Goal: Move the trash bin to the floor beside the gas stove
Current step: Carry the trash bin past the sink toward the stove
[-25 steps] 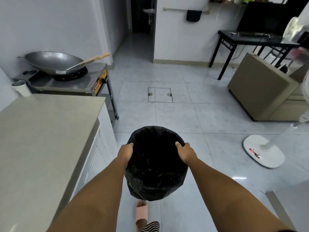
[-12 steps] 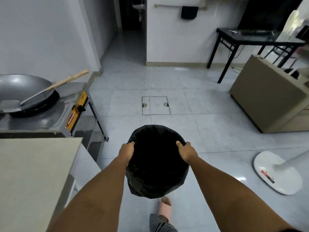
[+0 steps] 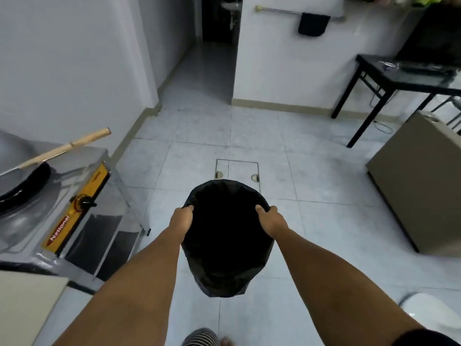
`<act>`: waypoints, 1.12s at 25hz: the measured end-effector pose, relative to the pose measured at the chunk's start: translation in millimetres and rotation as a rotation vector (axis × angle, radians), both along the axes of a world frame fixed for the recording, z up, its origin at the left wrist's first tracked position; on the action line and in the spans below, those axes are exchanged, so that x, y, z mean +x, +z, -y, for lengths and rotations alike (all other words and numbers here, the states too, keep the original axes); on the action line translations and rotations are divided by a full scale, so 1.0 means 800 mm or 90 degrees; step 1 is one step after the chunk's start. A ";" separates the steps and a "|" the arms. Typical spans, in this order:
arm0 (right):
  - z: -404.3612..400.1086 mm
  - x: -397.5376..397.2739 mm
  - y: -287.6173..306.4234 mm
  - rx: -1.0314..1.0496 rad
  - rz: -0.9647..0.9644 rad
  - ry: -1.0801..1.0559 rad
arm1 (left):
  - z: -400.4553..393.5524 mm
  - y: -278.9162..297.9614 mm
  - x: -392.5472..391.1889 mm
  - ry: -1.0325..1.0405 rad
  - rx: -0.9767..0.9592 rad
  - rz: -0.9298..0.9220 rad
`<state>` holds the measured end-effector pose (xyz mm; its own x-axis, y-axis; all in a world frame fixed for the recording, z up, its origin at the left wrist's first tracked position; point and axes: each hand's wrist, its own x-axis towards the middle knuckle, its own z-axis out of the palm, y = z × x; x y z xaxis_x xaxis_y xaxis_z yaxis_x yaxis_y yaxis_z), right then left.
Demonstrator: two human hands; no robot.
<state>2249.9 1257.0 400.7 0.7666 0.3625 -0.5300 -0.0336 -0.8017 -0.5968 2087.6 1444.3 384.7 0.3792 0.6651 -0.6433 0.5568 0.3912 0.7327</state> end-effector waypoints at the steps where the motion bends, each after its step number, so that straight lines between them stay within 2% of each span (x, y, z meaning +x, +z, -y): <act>1: -0.020 0.022 0.001 -0.001 0.001 0.010 | -0.017 0.002 0.019 0.011 0.004 -0.002; 8: -0.188 0.177 -0.017 0.005 0.013 0.060 | -0.161 -0.023 0.149 0.052 0.002 0.001; 17: -0.394 0.306 -0.021 -0.026 0.004 0.141 | -0.341 -0.018 0.255 0.127 -0.026 -0.002; 22: -0.522 0.363 -0.021 -0.029 0.016 0.228 | -0.437 -0.016 0.295 0.208 -0.026 -0.010; 28: -0.685 0.420 -0.022 -0.046 0.022 0.392 | -0.526 -0.029 0.322 0.374 -0.028 -0.008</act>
<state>2586.0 1804.8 383.3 0.4454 0.7079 -0.5482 0.4661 -0.7061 -0.5330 2345.1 1865.5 361.6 -0.0530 0.7342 -0.6769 0.2468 0.6665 0.7035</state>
